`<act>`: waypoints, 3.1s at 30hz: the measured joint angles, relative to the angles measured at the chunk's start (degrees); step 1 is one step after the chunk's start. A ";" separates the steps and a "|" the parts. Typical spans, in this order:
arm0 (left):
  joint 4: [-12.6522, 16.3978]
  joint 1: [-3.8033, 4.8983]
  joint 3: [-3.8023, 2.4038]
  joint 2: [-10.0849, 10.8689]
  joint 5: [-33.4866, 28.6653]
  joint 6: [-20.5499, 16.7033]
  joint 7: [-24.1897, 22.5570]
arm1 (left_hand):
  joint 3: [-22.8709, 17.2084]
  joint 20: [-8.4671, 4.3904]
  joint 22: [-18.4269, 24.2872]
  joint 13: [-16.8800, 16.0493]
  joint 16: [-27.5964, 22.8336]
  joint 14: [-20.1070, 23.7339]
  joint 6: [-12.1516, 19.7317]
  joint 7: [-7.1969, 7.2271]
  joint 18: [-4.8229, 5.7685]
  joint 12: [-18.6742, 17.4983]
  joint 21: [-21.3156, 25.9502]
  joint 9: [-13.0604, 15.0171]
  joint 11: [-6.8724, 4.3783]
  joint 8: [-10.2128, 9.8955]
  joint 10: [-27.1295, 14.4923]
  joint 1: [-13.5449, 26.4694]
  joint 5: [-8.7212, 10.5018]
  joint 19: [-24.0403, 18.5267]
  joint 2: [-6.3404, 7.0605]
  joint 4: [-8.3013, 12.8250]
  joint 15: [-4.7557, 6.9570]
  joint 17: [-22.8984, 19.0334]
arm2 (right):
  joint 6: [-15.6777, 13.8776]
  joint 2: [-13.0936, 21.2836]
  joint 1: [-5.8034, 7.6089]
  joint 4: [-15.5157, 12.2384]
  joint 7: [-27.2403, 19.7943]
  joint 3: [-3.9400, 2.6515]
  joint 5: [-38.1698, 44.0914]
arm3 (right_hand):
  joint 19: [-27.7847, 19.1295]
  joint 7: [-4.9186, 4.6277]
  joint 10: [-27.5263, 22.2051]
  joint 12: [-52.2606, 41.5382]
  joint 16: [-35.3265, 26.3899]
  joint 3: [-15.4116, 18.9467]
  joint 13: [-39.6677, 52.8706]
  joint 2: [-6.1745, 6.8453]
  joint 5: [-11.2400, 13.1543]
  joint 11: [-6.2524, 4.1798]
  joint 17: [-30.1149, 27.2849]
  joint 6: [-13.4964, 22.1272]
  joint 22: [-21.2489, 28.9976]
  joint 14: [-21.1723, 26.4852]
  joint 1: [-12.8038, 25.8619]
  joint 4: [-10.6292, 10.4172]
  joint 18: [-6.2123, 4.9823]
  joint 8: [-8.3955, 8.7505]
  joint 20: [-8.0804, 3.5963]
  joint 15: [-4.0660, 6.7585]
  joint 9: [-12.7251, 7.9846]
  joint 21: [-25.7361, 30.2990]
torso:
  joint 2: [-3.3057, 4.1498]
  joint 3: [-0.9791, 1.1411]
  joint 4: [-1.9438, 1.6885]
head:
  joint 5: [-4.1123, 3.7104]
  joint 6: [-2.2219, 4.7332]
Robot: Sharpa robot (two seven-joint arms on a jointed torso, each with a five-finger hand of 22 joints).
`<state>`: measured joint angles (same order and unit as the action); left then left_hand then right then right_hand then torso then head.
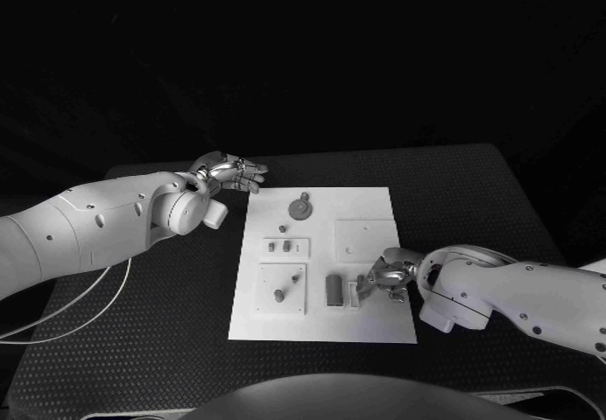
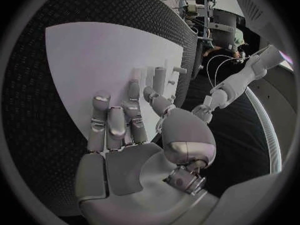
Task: Assemble the parts on the task board
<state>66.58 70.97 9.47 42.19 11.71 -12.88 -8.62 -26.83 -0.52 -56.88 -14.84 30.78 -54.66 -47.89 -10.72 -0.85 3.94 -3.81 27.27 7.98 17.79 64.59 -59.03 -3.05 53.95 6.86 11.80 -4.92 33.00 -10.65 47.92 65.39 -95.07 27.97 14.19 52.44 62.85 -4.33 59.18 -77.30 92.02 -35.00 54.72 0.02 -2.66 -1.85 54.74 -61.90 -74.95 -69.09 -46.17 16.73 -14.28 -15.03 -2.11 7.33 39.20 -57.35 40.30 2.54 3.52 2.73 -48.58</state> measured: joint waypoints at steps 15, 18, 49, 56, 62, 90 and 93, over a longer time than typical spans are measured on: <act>0.01 0.00 0.00 0.10 0.02 0.05 0.09 | 0.00 0.00 0.05 0.00 0.00 0.00 0.00 0.00 0.00 0.00 0.00 0.00 0.00 0.00 0.00 0.00 0.00 0.00 0.00 0.00 0.00 0.05 | 0.14 0.65 0.00 0.44 0.32 -0.01 4.46 | 0.55 0.01 0.00 0.22 -0.22 -0.97 0.66 6.38 0.00 0.01 0.65 -0.59 0.14 0.07 5.48 -4.90 -0.03 0.19 -0.13 0.13 -0.47 0.44 | -0.01 0.03 -0.07 | -0.12 0.13; 0.02 0.00 0.00 0.12 0.03 0.05 0.10 | 0.00 0.00 0.05 0.00 0.00 0.00 0.00 0.00 0.00 0.00 0.00 0.00 0.00 0.00 0.00 0.00 0.00 0.00 0.00 0.00 0.00 0.11 | 0.39 0.69 0.00 0.78 0.44 -0.01 5.91 | 0.88 0.09 0.13 0.22 -0.22 -1.57 0.91 7.59 0.00 -0.13 1.22 -0.73 0.13 -0.45 6.69 -6.76 -0.02 0.19 -0.20 0.24 -0.47 0.44 | -0.01 0.03 -0.07 | -0.13 0.15; 0.04 0.01 0.01 0.08 0.06 0.31 0.30 | 0.00 0.00 0.04 0.00 0.00 0.00 0.00 0.00 0.00 0.00 0.00 -0.04 0.00 0.00 0.00 0.00 0.00 0.00 0.00 0.00 0.00 0.21 | 4.54 -3.33 0.25 4.70 0.51 -0.36 11.16 | 1.65 1.16 2.87 -0.16 -0.22 -2.06 3.88 6.44 0.00 -0.61 3.27 -2.54 0.01 -2.20 5.83 -4.47 -0.02 -0.28 -0.44 0.73 -0.27 0.43 | 0.02 0.04 -0.05 | -0.15 -0.03; 0.04 0.01 0.01 0.13 0.06 0.33 0.34 | 0.00 0.00 0.03 0.00 -0.02 0.00 0.00 0.00 0.00 0.00 0.00 -0.04 0.00 0.00 0.00 0.00 0.00 0.00 0.00 0.00 0.00 0.26 | 5.20 -3.56 0.18 4.94 0.32 -0.45 12.13 | 1.65 1.26 3.46 -0.15 -0.22 -2.52 4.50 5.98 0.00 -0.78 3.35 -2.71 0.02 -2.20 2.37 -1.43 -0.02 -0.32 -0.43 0.73 -0.29 0.21 | 0.02 0.02 -0.05 | -0.20 -0.13; 0.06 0.01 0.01 0.14 0.07 0.35 0.36 | 0.00 0.00 0.03 0.00 -0.22 0.00 0.00 0.00 0.00 0.00 0.00 -0.03 0.00 0.00 0.00 0.00 0.00 0.00 0.00 0.00 0.00 0.25 | 5.62 -3.66 0.17 5.11 0.13 -0.48 12.95 | 1.87 1.14 4.31 -0.15 -0.32 -2.56 5.27 5.34 0.00 -0.82 3.56 -2.94 0.02 -2.36 0.60 -0.60 -0.02 -0.40 -0.63 0.88 -0.31 0.21 | 0.02 0.03 -0.05 | -0.20 -0.21; 0.01 0.00 0.02 0.23 0.08 0.45 0.55 | 0.00 0.00 0.08 0.00 -0.22 0.00 0.00 0.00 0.00 0.00 0.00 -0.08 0.00 0.00 0.00 0.00 0.00 0.00 0.00 0.00 0.00 0.40 | 6.46 -2.09 0.16 5.34 -1.62 -0.58 13.99 | 1.95 1.24 4.83 -0.38 -0.45 -1.60 5.60 5.50 0.06 -0.93 3.22 -3.04 0.03 -2.57 0.07 -0.77 -0.34 -0.37 -0.54 0.73 -0.35 0.21 | -0.01 0.07 0.01 | -0.43 -0.32; 0.01 0.01 0.02 0.24 0.08 0.46 0.57 | 0.00 0.00 0.08 0.00 -0.22 0.00 0.00 0.00 0.00 0.00 0.00 -0.08 0.00 0.00 0.00 0.00 0.00 0.00 0.00 0.00 0.00 0.40 | 6.52 -2.06 0.16 5.34 -1.70 -0.58 14.07 | 1.95 1.24 4.84 -0.37 -0.45 -1.60 5.60 5.50 0.06 -0.94 3.22 -3.03 0.03 -2.57 0.07 -0.77 -0.35 -0.38 -0.54 0.73 -0.35 0.21 | -0.01 0.08 0.01 | -0.46 -0.33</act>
<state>66.59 70.97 9.48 42.44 11.79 -12.42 -8.06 -26.83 -0.52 -56.80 -14.84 30.56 -54.66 -47.89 -10.72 -0.86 3.94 -3.81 27.19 7.98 17.79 64.59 -59.03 -3.05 53.95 6.86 11.80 -4.92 33.40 -4.13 45.87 65.55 -89.73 26.27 13.61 66.51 64.80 -3.09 64.02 -77.68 91.56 -36.61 60.32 5.52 -2.60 -2.79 57.96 -64.93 -74.91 -71.66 -46.10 15.96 -14.63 -15.40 -2.65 8.06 38.85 -57.13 40.29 2.63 3.52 2.27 -48.91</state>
